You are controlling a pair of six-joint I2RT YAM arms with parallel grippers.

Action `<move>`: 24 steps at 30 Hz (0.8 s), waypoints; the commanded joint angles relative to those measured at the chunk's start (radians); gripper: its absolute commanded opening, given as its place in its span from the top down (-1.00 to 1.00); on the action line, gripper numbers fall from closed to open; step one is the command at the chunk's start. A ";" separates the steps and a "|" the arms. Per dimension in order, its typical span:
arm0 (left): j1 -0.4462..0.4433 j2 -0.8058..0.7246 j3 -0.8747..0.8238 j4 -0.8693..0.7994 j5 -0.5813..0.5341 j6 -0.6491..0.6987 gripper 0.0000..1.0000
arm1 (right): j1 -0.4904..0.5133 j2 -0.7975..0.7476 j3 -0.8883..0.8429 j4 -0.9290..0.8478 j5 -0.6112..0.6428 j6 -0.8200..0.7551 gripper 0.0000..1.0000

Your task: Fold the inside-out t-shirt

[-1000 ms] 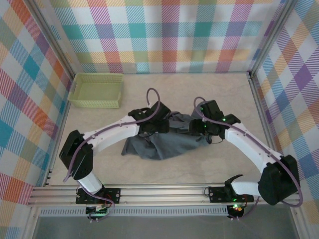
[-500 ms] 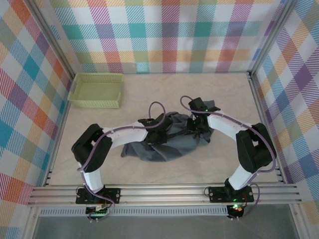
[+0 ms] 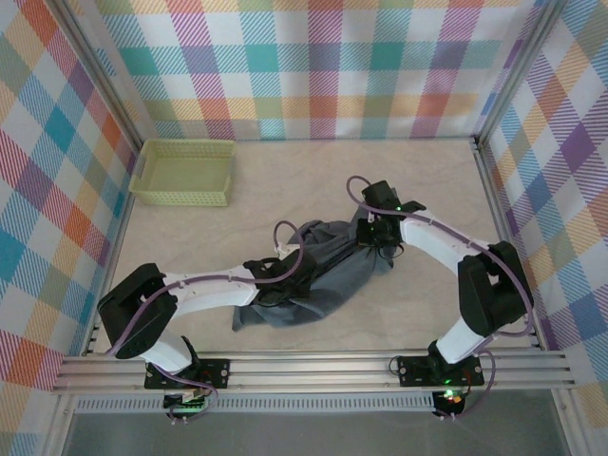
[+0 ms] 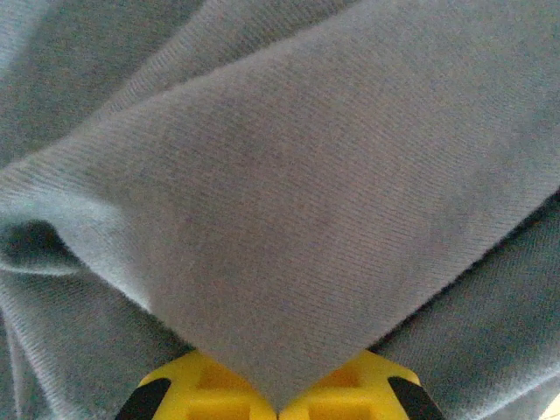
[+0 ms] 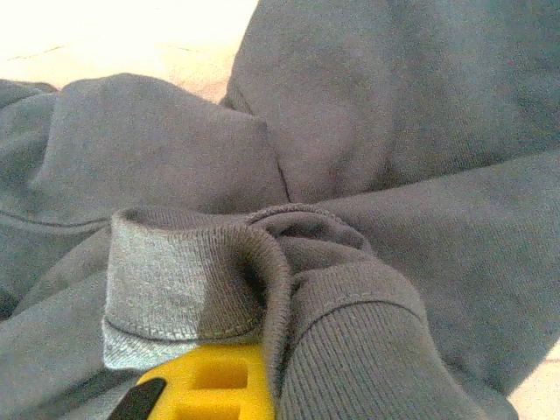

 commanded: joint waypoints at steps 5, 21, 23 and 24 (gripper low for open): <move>-0.009 -0.011 0.068 -0.062 -0.031 0.040 0.59 | 0.051 -0.217 -0.093 -0.038 0.027 0.011 -0.02; 0.090 0.283 0.352 -0.161 -0.009 0.143 -0.06 | 0.236 -0.157 -0.234 0.023 0.077 0.212 0.02; 0.101 0.279 0.342 -0.160 -0.015 0.126 -0.05 | 0.235 -0.163 -0.270 0.005 0.086 0.254 0.11; 0.103 0.271 0.332 -0.161 -0.027 0.118 -0.05 | 0.235 -0.178 -0.301 0.004 0.087 0.276 0.16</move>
